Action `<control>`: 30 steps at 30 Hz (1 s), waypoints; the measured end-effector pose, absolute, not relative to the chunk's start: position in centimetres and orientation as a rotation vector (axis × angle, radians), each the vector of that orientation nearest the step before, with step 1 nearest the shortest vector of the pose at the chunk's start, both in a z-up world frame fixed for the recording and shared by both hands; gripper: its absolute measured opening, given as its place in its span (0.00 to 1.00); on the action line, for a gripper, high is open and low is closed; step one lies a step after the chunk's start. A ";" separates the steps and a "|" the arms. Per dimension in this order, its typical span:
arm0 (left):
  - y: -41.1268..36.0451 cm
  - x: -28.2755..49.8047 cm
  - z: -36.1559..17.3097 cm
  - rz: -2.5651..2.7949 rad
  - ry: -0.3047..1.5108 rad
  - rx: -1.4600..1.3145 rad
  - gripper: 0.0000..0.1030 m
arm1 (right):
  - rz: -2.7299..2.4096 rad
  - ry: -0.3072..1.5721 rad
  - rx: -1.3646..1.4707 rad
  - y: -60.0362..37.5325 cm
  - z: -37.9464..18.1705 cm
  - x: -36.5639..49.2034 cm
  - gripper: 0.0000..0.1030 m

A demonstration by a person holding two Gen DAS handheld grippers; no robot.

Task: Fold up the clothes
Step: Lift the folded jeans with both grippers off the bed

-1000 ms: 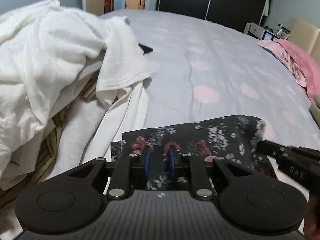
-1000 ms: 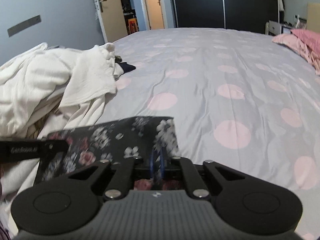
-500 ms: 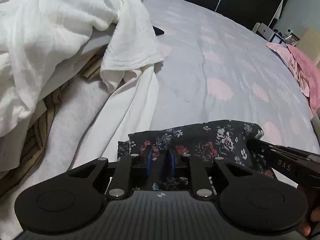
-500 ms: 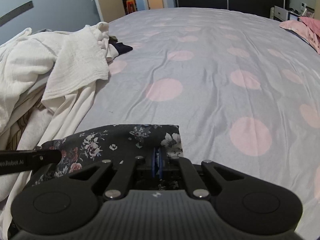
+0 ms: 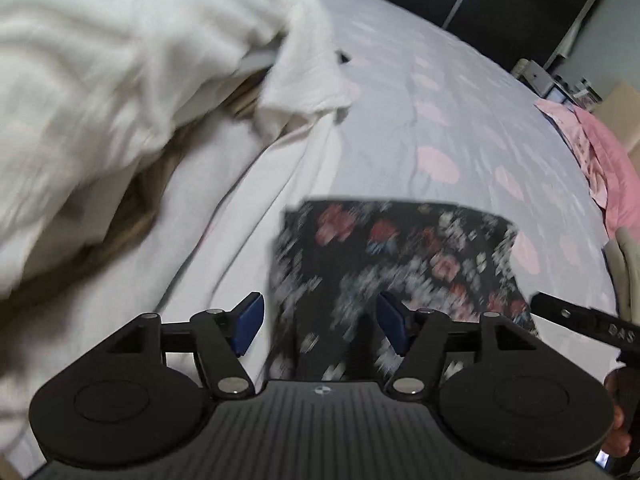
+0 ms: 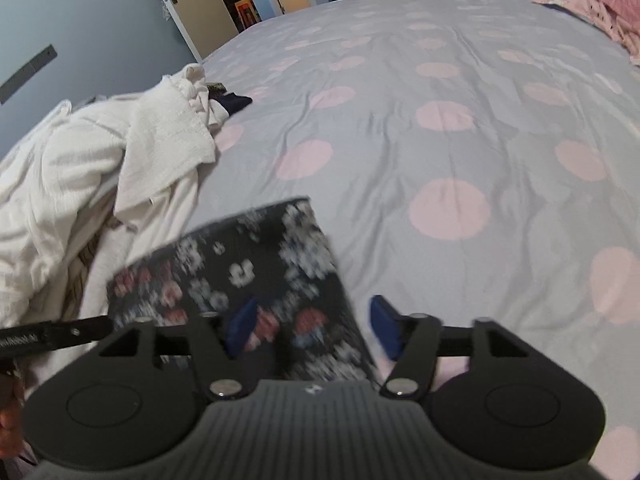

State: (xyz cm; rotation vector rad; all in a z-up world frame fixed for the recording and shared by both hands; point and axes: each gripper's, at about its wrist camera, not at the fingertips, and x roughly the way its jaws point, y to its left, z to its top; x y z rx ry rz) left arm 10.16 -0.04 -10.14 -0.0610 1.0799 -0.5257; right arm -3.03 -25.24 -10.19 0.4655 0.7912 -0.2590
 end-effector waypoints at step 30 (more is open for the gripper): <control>-2.3 11.8 -15.4 -0.739 1.187 -0.192 0.58 | -0.050 0.908 0.644 -26.7 -15.5 0.2 0.66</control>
